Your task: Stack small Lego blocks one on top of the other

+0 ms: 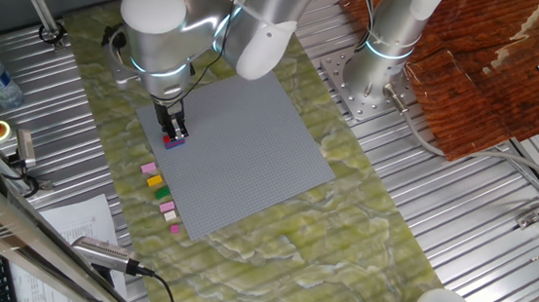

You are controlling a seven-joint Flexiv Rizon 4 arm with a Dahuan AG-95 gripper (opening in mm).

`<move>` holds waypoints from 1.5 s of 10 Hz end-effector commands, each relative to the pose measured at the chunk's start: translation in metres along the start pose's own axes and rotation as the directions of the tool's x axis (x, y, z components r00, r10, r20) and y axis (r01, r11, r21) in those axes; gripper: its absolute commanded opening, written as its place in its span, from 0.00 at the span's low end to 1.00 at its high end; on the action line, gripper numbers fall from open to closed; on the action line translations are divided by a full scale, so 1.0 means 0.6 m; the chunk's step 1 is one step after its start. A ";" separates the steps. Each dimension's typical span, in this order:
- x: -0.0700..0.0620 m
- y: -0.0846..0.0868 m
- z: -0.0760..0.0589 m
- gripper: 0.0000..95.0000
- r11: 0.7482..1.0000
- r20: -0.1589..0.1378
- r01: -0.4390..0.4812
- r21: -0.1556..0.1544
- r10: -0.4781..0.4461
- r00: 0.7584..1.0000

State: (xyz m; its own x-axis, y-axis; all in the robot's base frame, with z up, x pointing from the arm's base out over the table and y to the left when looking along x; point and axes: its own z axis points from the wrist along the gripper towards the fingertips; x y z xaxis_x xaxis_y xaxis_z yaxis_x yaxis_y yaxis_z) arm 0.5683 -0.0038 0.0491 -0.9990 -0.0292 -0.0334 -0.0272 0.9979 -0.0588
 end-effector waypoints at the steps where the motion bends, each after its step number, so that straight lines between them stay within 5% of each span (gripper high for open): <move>1: -0.001 -0.001 0.009 0.00 1.000 0.001 0.000 0.000 0.000 1.000; 11: -0.010 -0.007 0.066 0.00 1.000 0.017 -0.006 0.001 0.006 1.000; 15: 0.000 0.002 -0.006 0.00 1.000 -0.015 0.012 -0.004 -0.012 1.000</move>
State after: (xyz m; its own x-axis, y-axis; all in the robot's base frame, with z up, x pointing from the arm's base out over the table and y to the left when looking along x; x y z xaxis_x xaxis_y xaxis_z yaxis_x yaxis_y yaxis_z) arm 0.5703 -0.0034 0.0487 -0.9990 -0.0422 -0.0149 -0.0414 0.9978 -0.0517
